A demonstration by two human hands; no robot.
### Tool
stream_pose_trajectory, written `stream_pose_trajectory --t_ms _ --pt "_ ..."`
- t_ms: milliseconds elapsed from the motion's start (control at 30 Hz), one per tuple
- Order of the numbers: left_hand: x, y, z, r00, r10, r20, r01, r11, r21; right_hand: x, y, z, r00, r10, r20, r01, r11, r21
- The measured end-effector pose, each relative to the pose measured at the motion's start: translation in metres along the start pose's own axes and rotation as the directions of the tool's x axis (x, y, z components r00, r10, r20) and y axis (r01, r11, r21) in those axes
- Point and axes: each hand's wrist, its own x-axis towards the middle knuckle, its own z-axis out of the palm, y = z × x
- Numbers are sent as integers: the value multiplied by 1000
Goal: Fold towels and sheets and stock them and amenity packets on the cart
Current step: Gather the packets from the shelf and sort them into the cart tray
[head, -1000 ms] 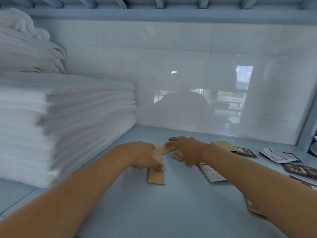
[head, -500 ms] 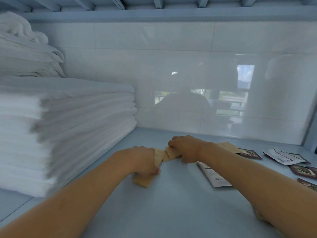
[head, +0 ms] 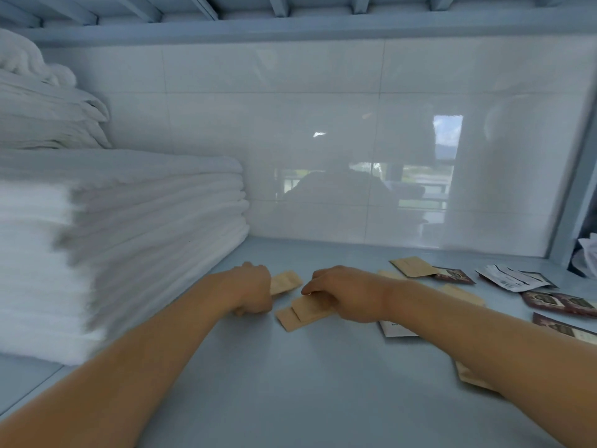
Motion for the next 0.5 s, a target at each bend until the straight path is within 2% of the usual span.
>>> stream_pose_trajectory --t_ms 167,233,333,400,500 --pt "0 7 2 989 90 -121 -101 991 -90 -32 -10 0 992 -38 -122 18 987 -161" --pt "-4 11 -2 971 132 -198 -161 977 -142 -46 -6 -4 988 -15 -154 -8 989 -147" --pt "-15 25 -2 941 250 -228 -300 929 -219 -66 6 -13 980 38 -195 -62 991 -119" --pt "-24 37 3 912 353 -209 -391 902 -183 -76 14 -15 971 72 -226 -93 992 -84" --pt "-31 50 8 897 398 -191 -424 898 -116 -83 21 -10 961 121 -247 -130 991 -19"
